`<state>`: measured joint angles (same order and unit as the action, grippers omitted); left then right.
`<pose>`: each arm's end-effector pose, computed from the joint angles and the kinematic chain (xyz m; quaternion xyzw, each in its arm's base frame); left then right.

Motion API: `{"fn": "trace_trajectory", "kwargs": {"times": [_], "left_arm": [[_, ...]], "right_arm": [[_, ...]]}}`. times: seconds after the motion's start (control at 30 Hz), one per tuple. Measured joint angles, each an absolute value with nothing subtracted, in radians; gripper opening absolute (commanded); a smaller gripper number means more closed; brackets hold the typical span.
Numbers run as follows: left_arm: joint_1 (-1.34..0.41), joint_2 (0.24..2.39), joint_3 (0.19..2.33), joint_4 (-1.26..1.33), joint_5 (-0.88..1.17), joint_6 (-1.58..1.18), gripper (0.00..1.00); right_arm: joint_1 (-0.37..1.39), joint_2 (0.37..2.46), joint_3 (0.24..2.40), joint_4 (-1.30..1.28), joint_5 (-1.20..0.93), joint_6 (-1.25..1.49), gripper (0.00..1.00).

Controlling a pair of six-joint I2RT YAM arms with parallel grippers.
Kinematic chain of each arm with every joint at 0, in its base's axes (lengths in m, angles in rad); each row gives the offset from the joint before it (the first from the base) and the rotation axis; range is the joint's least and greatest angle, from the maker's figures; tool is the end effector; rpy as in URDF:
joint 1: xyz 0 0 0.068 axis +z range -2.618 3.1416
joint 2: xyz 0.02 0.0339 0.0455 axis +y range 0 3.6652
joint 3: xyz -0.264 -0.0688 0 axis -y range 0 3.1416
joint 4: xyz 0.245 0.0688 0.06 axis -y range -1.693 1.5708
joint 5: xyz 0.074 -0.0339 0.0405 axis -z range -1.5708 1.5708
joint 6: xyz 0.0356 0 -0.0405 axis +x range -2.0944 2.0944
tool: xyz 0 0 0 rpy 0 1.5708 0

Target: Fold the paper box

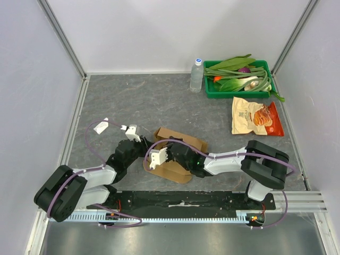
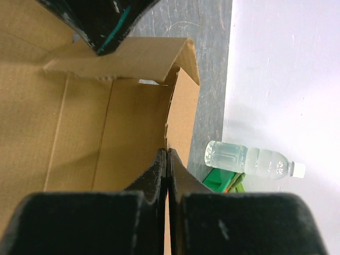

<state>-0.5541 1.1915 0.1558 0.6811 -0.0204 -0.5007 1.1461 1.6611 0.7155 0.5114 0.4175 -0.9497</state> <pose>0.1718 -0.1054 0.1405 0.0161 0.8206 -0.2803 0.4979 0.1502 0.2970 0.1681 -0.6586 0.5084 -0.1222 0.5411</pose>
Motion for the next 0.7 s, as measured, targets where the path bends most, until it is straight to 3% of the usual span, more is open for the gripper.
{"fn": "trace_trajectory", "kwargs": {"times": [0.33, 0.53, 0.7], "left_arm": [[-0.566, 1.066, 0.102, 0.661, -0.027, -0.550, 0.41], [-0.554, 0.900, 0.136, 0.480, -0.055, -0.606, 0.52], [-0.540, 0.805, 0.135, 0.413, -0.107, -0.625, 0.48]], "right_arm": [[1.196, 1.685, 0.700, 0.539, 0.469, -0.977, 0.00], [1.196, 1.680, 0.698, 0.540, 0.462, -0.981, 0.00], [1.195, 1.680, 0.686, 0.562, 0.457, -0.985, 0.00]]}}
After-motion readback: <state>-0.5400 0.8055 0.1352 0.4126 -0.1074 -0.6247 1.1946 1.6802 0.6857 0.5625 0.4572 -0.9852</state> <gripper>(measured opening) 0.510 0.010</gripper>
